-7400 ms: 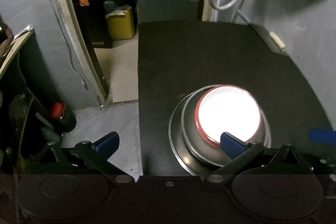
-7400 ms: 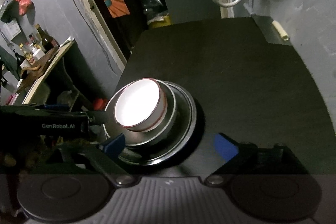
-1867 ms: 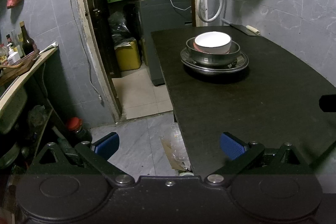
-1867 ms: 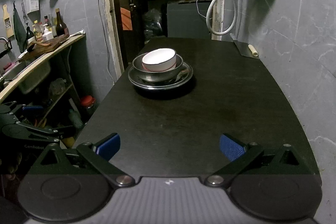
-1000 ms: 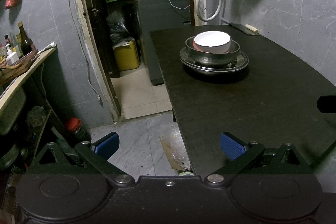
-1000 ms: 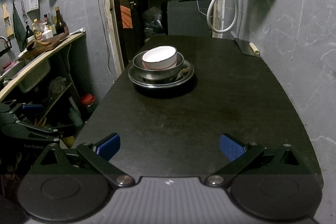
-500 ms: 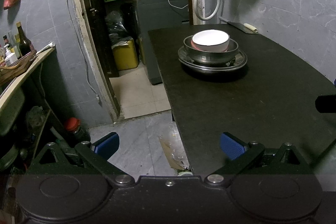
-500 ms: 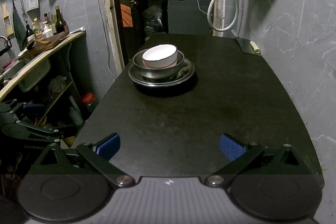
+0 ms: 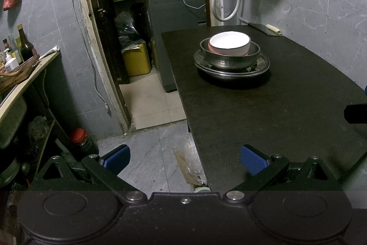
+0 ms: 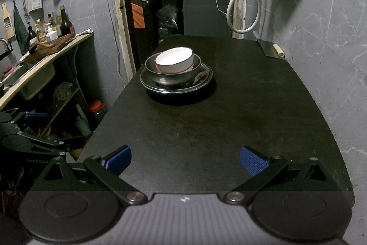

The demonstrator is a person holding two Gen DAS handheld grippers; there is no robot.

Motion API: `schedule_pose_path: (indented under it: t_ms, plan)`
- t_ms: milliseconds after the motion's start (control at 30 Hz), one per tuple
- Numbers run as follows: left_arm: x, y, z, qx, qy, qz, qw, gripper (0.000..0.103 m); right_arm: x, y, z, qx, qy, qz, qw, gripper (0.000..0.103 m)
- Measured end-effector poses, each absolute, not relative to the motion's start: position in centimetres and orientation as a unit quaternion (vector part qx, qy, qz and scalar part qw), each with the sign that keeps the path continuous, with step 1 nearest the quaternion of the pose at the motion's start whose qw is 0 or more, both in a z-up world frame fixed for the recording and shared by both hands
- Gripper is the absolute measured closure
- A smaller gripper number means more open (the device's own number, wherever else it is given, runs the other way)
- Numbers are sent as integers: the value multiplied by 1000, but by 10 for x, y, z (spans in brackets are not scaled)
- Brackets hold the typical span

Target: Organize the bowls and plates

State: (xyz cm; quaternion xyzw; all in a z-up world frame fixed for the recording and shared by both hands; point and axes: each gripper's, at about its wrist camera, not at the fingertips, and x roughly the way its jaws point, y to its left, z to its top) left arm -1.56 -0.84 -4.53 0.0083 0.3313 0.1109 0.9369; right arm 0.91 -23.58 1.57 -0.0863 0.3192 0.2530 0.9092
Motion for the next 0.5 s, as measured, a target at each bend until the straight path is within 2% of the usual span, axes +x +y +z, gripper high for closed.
schedule_pose_path:
  t_ms: [500]
  plan:
    - [-15,-8,-45,9,332,111,937,1,10,-236,16,-87,320,253,909,0]
